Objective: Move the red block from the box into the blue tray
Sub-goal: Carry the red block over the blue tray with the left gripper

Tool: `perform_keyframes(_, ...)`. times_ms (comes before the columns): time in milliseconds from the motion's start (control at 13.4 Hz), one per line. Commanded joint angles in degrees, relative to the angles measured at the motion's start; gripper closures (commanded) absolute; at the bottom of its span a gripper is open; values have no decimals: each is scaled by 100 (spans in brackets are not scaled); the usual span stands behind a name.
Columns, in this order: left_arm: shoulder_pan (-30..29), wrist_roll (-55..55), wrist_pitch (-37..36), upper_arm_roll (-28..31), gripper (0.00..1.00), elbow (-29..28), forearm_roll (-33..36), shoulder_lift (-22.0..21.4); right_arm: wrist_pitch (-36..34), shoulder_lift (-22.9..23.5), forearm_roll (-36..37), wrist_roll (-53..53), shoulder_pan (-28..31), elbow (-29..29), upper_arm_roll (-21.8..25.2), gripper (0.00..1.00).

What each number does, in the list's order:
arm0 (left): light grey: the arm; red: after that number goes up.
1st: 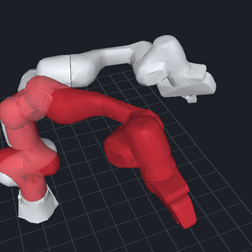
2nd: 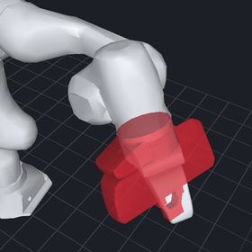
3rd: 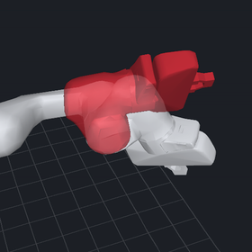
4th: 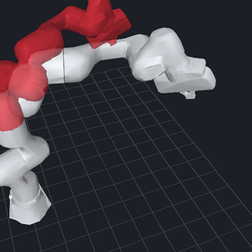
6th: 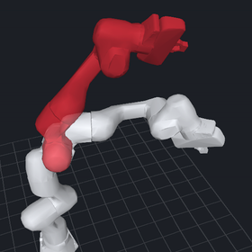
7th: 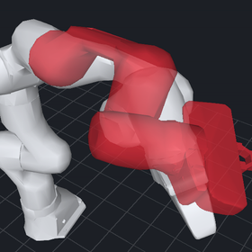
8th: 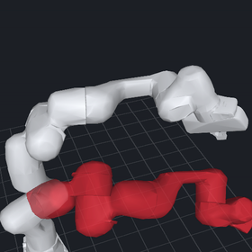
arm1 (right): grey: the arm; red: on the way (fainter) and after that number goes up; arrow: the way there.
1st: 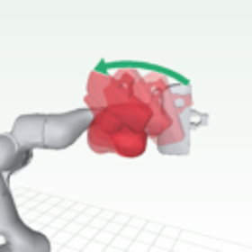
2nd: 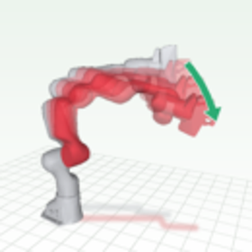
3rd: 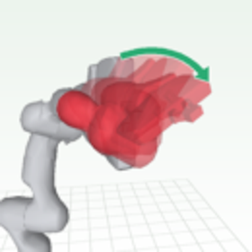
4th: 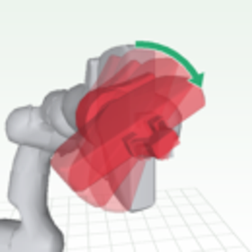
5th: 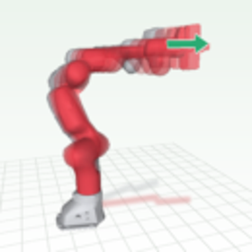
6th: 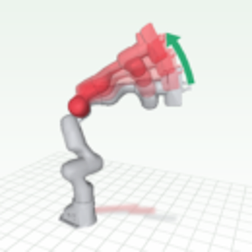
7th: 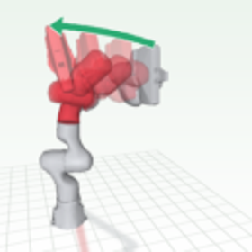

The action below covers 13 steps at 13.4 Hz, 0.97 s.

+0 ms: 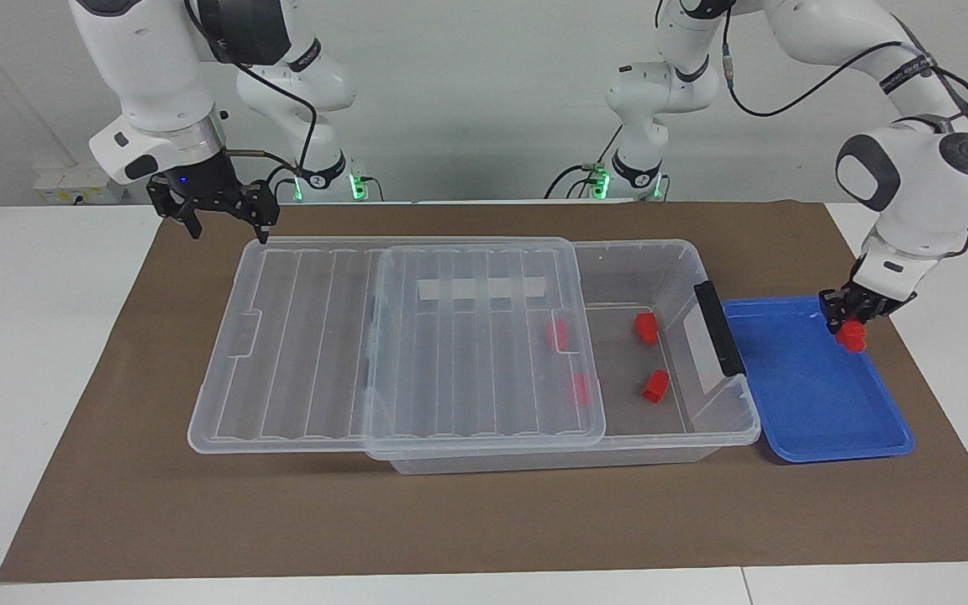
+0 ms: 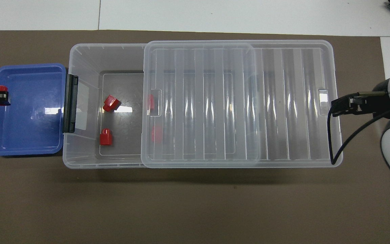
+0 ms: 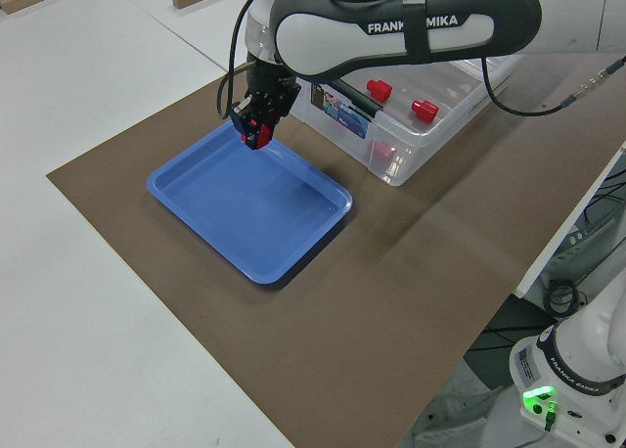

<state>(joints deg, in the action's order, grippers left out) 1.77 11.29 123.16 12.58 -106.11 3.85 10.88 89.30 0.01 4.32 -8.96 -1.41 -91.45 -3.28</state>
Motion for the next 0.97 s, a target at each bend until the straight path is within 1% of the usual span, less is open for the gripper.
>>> perform_keyframes(0,-167,110,944,-72,100,-909,-357,-192,-27,-177,-299,-45,192,-207,3,0)
perform_keyframes(75,-186,127,1129,-72,100,-1016,-524,-131,-18,-203,-344,-35,237,-259,3,0)
perform_keyframes(298,-177,224,1263,-98,100,-1060,-648,19,52,-221,-344,105,246,-295,3,0)
perform_keyframes(373,-151,224,1385,-98,100,-1095,-892,124,157,-221,-335,140,246,-312,3,0)
perform_keyframes(447,-116,233,1499,-89,100,-1122,-1069,159,497,-221,-335,167,333,-425,12,0)
perform_keyframes(522,-107,259,1614,-89,100,-1174,-1071,247,753,-239,-335,280,508,-574,3,14)
perform_keyframes(596,-107,390,1745,-89,100,-1236,-1079,300,938,-230,-335,420,614,-680,3,44)
perform_keyframes(746,-150,505,1983,-98,100,-1307,-1097,423,1386,-221,-335,510,755,-970,3,94)
perform_keyframes(820,-142,505,2019,-89,100,-1298,-1097,476,1632,-204,-335,510,782,-1119,3,100)
perform_keyframes(895,-142,505,2028,-98,100,-1307,-1097,485,1817,-160,-335,510,826,-1156,3,100)
